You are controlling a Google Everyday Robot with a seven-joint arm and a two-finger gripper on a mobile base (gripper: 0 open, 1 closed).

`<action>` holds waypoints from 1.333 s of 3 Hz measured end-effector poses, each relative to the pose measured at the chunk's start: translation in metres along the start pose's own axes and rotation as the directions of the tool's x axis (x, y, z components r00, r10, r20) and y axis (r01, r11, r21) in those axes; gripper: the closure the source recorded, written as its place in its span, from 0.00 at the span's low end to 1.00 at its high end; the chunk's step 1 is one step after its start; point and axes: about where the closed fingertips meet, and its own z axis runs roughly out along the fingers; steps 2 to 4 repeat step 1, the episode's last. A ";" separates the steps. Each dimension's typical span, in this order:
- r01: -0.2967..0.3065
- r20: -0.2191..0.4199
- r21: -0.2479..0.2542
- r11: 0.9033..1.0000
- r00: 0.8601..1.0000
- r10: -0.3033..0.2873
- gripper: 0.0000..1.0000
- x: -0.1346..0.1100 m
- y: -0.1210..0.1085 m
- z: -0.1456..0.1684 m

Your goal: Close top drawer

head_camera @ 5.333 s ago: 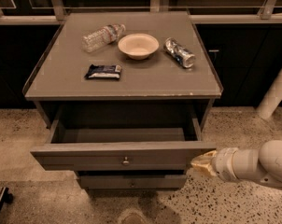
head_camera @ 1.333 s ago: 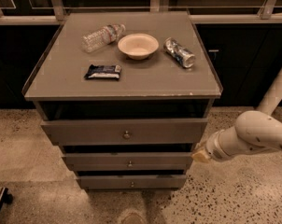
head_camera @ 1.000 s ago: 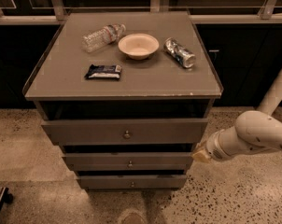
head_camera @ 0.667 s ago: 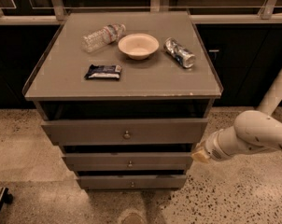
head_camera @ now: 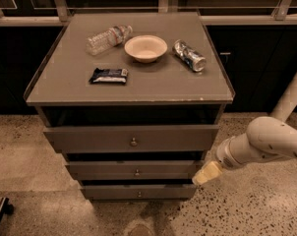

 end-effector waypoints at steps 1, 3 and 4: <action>0.000 0.000 0.000 1.000 1.000 0.000 0.00 0.000 0.000 0.000; 0.000 0.000 0.000 1.000 1.000 0.000 0.00 0.000 0.000 0.000; 0.000 0.000 0.000 1.000 1.000 0.000 0.00 0.000 0.000 0.000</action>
Offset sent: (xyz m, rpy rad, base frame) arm 0.0000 0.0000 0.0000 0.0000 0.0000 0.0000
